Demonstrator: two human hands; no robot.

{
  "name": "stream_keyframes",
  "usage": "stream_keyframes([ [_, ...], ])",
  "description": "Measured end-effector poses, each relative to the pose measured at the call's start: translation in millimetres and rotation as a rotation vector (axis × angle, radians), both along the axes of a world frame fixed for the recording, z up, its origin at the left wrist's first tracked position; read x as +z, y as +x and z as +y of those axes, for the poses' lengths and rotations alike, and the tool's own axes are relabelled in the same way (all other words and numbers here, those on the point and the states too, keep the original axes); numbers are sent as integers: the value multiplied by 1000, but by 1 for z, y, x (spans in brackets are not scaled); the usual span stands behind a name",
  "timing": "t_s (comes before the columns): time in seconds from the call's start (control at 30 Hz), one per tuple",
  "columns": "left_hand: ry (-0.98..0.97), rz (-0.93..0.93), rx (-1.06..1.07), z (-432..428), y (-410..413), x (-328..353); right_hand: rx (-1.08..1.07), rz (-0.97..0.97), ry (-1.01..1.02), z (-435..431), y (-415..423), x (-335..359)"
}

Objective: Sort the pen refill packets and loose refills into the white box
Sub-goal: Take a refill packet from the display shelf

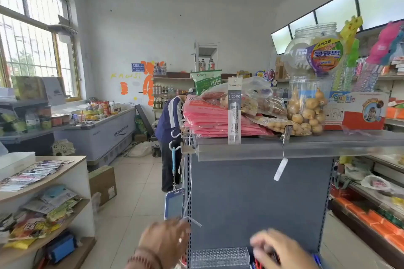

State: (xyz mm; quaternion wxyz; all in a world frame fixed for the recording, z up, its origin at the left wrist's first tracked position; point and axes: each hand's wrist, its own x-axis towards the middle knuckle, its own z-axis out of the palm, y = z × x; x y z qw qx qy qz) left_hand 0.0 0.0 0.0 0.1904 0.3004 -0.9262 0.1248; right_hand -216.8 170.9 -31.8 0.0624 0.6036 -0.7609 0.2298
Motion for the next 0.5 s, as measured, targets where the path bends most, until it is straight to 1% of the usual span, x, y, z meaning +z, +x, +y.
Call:
stream_keyframes([
  [0.07,128,6,28,-15,-12,39,7,-18,-27,-28,-3,57],
  [0.1,106,1,55,-21,-16,61,2,15,-76,-37,-7,83],
  [0.13,3,96,48,-30,-19,82,-18,59,-158,-46,-11,110],
  [0.2,-38,111,71,-39,-23,109,-12,81,-225,-64,-14,146],
  [0.33,-97,117,119,-55,-30,155,-48,129,-276,-96,-26,194],
  [0.5,-113,50,191,-68,-32,181,-133,205,-268,-130,-35,216],
])
